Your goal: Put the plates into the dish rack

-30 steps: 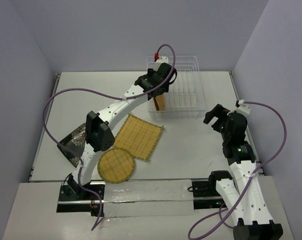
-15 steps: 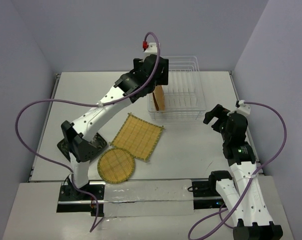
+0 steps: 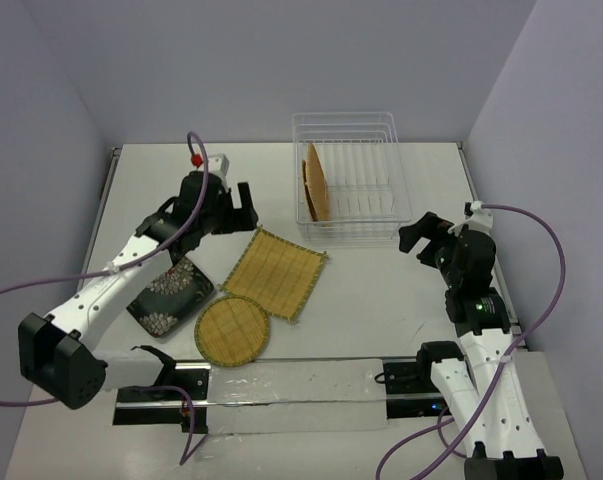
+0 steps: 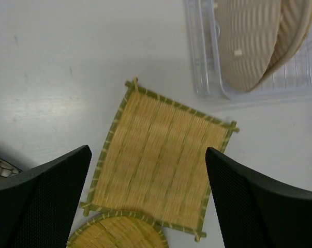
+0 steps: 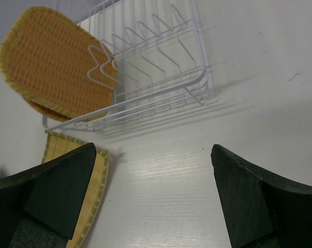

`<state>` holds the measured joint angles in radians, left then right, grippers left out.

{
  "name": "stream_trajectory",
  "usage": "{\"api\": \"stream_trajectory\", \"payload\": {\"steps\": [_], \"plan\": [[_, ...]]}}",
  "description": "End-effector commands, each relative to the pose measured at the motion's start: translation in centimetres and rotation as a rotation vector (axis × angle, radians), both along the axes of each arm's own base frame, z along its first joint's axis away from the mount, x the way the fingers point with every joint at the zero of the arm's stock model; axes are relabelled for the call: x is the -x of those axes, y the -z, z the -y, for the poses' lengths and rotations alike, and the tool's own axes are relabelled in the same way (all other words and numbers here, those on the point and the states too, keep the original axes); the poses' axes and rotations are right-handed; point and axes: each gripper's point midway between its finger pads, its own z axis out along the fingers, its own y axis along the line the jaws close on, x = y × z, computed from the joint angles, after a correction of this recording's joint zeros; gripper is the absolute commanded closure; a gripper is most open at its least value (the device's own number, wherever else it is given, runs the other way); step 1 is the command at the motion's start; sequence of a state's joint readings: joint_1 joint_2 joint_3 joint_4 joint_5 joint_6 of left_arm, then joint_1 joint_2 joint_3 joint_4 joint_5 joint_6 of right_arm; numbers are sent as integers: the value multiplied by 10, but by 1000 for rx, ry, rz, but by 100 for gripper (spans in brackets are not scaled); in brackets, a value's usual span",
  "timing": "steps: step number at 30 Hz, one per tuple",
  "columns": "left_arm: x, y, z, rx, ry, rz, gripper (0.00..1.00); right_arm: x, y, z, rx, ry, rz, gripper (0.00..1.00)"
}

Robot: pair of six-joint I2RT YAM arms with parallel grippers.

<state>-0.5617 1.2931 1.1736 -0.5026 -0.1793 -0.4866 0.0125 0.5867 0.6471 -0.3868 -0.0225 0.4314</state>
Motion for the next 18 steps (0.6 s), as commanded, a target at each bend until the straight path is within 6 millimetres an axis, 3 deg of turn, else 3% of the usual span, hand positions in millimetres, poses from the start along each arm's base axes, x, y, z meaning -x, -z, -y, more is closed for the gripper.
{"api": "stream_trajectory", "payload": {"steps": [1,3,8,16,18], "plan": [[18,6,24,189,211,42,1,-4,-4,-23,-26,-128,36,0],[22,18,24,210,240,25,1,-2,1,-27,-36,-150,20,0],[25,70,18,256,252,-89,1,5,12,-38,-56,-206,5,0],[7,112,16,282,315,-157,1,23,46,-64,-137,-321,-75,0],[5,135,11,243,292,-228,1,26,52,-69,-148,-344,-93,0]]}}
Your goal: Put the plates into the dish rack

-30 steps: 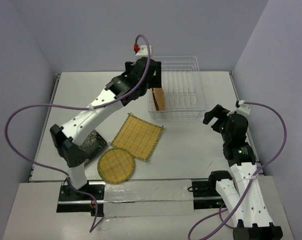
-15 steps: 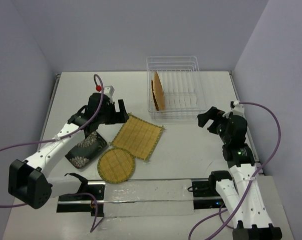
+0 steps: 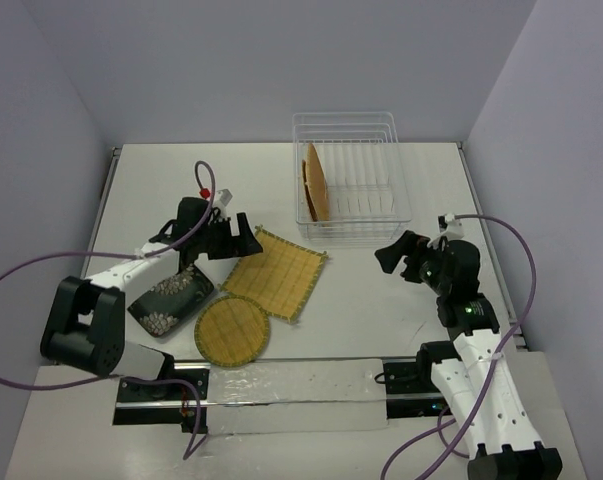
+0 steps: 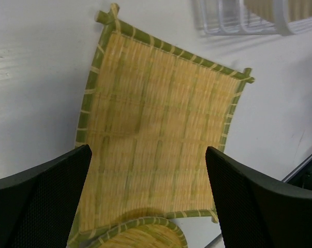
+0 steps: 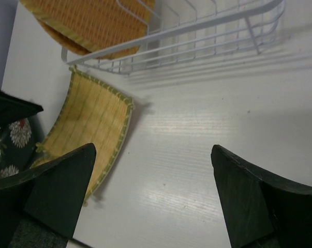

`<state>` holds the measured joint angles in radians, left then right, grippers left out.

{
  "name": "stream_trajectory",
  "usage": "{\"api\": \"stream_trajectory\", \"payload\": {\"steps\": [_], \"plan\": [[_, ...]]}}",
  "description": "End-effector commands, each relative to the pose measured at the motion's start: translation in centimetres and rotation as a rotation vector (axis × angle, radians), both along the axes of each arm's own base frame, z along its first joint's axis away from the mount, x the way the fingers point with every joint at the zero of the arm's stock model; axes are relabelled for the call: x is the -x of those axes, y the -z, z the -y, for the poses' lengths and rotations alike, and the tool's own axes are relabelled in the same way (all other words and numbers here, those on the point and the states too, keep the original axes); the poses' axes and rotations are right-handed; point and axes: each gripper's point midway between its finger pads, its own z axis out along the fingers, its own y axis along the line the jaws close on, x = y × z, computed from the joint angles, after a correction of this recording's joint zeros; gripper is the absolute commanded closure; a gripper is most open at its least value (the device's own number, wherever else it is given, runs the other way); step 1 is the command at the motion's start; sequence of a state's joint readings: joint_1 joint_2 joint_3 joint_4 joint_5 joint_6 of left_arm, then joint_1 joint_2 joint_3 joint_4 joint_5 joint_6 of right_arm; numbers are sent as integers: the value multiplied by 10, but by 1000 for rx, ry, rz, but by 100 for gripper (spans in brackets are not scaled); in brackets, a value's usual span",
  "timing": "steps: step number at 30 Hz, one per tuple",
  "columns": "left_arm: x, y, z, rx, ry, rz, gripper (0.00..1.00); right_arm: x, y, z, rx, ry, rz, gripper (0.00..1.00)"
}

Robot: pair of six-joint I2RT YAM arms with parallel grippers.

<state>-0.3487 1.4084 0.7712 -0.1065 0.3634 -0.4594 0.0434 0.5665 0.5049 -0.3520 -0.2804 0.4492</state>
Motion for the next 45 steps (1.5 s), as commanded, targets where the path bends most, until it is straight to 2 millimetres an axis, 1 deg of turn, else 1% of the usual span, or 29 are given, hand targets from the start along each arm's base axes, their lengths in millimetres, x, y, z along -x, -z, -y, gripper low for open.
{"api": "stream_trajectory", "payload": {"steps": [1,4,5,6,8,11,14,17,19,21,23,25,26,27,30,32,34,35,37,38,40,41,45], "plan": [[-18,12,4,7,63,-2,1,8,6,-21,-50,-90,-14,0],[-21,35,0,-6,62,-72,1,13,11,-32,-53,-129,-34,0],[-23,34,1,-1,63,-72,1,13,12,-32,-52,-131,-37,0],[-24,40,0,-5,59,-94,1,15,14,-36,-47,-144,-41,0],[-25,46,1,-8,58,-107,1,16,18,-39,-42,-150,-50,0],[-26,58,-5,-48,41,-137,1,18,23,-42,-37,-158,-69,0],[-21,66,-2,-42,67,-163,1,18,28,-44,-29,-162,-86,0],[-17,71,3,-8,90,-184,1,23,39,-50,-29,-186,-123,0],[-13,76,5,5,91,-201,1,32,53,-65,-42,-262,-168,0],[-11,79,3,-2,78,-214,1,38,63,-81,-57,-316,-207,0],[-11,81,2,-7,73,-218,1,42,68,-96,-55,-369,-228,0],[-10,80,2,-2,67,-232,1,39,75,-115,-34,-381,-269,0],[-10,80,3,0,65,-233,1,39,73,-121,-25,-386,-266,0],[-10,80,2,0,60,-235,1,38,78,-123,-13,-381,-286,0],[-9,81,2,2,44,-246,1,26,82,-137,25,-353,-319,0],[-7,84,3,15,39,-266,1,17,82,-150,18,-362,-321,1],[-6,88,3,15,33,-284,0,12,83,-161,10,-375,-323,1],[-7,90,4,16,31,-293,1,9,89,-167,5,-374,-348,1],[-6,92,4,16,27,-307,1,6,89,-185,-25,-404,-369,2],[-6,92,5,21,30,-307,1,7,97,-186,-16,-404,-393,3],[-6,89,7,37,39,-305,1,9,109,-198,-6,-423,-443,4],[-5,88,7,37,38,-306,1,9,113,-201,-5,-426,-459,5],[-3,84,7,38,44,-296,1,9,131,-201,-9,-383,-530,7]]}}
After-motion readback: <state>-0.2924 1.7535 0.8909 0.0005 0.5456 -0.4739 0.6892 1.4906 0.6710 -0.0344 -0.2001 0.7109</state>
